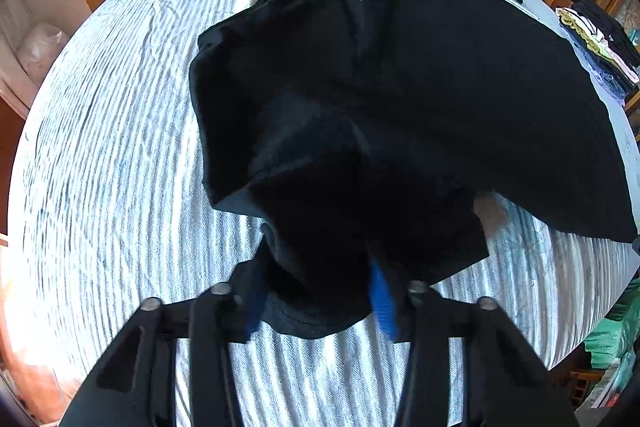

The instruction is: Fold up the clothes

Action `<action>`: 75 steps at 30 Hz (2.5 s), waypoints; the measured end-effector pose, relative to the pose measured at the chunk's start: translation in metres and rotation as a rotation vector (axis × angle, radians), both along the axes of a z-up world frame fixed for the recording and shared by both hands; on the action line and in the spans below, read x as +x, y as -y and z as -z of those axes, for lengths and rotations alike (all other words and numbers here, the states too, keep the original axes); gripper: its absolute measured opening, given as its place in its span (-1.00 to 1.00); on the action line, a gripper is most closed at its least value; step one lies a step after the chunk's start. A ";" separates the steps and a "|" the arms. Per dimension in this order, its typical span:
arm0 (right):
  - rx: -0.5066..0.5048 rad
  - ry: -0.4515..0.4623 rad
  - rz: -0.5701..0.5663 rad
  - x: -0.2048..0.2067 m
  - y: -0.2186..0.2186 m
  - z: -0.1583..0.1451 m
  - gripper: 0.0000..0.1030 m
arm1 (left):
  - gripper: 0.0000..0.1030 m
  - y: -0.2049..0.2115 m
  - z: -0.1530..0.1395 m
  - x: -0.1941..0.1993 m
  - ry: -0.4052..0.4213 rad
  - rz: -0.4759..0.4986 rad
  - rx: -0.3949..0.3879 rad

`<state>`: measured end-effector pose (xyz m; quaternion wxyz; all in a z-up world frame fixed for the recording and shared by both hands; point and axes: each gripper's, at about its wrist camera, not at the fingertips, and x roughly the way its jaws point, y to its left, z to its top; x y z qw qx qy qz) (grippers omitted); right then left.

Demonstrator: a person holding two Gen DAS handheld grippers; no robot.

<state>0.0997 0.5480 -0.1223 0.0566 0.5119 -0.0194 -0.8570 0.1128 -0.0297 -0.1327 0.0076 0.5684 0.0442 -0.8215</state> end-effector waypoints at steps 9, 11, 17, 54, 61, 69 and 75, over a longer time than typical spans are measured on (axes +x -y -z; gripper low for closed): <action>0.081 0.039 0.002 -0.015 0.026 -0.003 -0.67 | -0.93 0.021 -0.028 0.018 -0.064 0.008 0.147; 0.052 0.036 0.014 -0.015 0.024 -0.009 -0.74 | -0.93 0.029 -0.049 0.020 -0.103 0.018 0.156; -0.048 -0.041 0.044 -0.035 0.009 -0.049 -0.76 | -0.93 0.046 -0.110 -0.014 -0.207 0.055 0.189; 0.122 0.002 0.114 -0.302 -0.018 -0.041 0.36 | 0.47 0.087 -0.060 -0.317 -0.059 -0.005 -0.078; 0.061 0.055 0.167 -0.230 -0.034 -0.011 0.49 | 0.49 0.076 -0.019 -0.268 -0.020 -0.045 -0.040; 0.038 0.012 0.110 -0.231 -0.022 -0.011 0.50 | 0.55 0.039 -0.002 -0.269 -0.025 0.034 -0.067; 0.030 -0.002 0.058 -0.248 -0.013 -0.009 0.50 | 0.60 0.038 0.007 -0.278 -0.004 0.016 -0.070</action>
